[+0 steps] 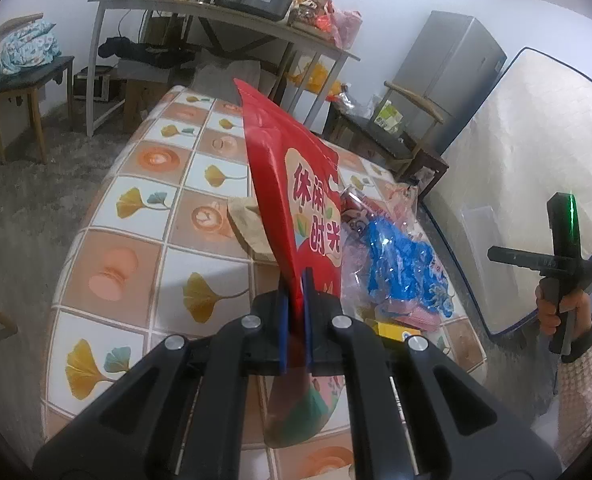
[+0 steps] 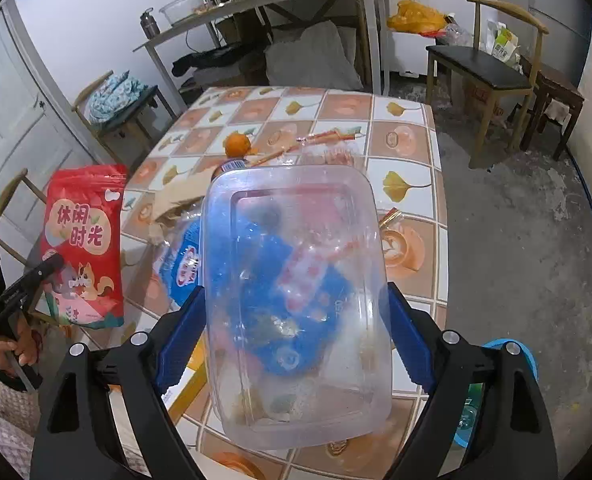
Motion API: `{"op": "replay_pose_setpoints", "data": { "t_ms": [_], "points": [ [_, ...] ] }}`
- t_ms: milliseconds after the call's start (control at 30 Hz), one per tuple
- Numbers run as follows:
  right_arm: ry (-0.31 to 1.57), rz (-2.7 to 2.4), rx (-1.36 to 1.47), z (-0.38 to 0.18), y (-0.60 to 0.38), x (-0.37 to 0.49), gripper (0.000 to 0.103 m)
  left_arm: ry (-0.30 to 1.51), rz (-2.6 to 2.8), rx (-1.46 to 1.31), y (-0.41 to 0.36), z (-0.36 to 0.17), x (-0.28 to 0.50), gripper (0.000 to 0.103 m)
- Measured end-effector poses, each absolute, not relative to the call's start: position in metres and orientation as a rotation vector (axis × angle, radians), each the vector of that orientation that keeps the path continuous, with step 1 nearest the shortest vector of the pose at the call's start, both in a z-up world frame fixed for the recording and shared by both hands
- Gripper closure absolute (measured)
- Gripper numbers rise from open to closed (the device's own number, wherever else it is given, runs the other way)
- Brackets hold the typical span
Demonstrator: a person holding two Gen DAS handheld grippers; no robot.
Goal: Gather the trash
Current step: 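Lift the red snack bag with the left tool while the right tool grasps the clear plastic container, then carry the red bag with the left tool while the right tool carries the container to the wastebasket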
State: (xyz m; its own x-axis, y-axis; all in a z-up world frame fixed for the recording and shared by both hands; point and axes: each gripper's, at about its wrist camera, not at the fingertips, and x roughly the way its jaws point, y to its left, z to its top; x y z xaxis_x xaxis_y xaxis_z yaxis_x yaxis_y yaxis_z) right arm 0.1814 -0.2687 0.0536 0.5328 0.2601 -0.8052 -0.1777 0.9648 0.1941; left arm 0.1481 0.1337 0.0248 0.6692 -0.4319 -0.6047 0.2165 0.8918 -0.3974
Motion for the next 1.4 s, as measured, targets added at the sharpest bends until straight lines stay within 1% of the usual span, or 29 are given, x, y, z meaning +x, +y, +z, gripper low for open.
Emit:
{"op": "replay_pose_setpoints", "data": {
  "t_ms": [500, 800, 900, 1100, 1233, 1400],
  "points": [
    [0.875, 0.263, 0.154, 0.077, -0.280, 0.146, 0.020, 0.661, -0.396, -0.297, 0.134, 0.061, 0.123, 0.099],
    [0.796, 0.187, 0.232, 0.085, -0.323, 0.099, 0.020, 0.591, -0.507, -0.250, 0.100, 0.097, 0.113, 0.099],
    [0.763, 0.124, 0.266, 0.087, -0.350, 0.072, 0.020, 0.577, -0.578, -0.220, 0.075, 0.110, 0.115, 0.099],
    [0.715, -0.009, 0.367, 0.074, -0.412, 0.013, 0.020, 0.599, -0.754, -0.144, -0.004, 0.125, 0.127, 0.099],
    [0.717, -0.105, 0.454, 0.049, -0.456, -0.024, 0.020, 0.671, -0.893, -0.106, -0.075, 0.121, 0.137, 0.099],
    [0.757, -0.222, 0.575, 0.001, -0.509, -0.061, 0.020, 0.810, -1.025, -0.049, -0.171, 0.101, 0.149, 0.099]
  ]
}}
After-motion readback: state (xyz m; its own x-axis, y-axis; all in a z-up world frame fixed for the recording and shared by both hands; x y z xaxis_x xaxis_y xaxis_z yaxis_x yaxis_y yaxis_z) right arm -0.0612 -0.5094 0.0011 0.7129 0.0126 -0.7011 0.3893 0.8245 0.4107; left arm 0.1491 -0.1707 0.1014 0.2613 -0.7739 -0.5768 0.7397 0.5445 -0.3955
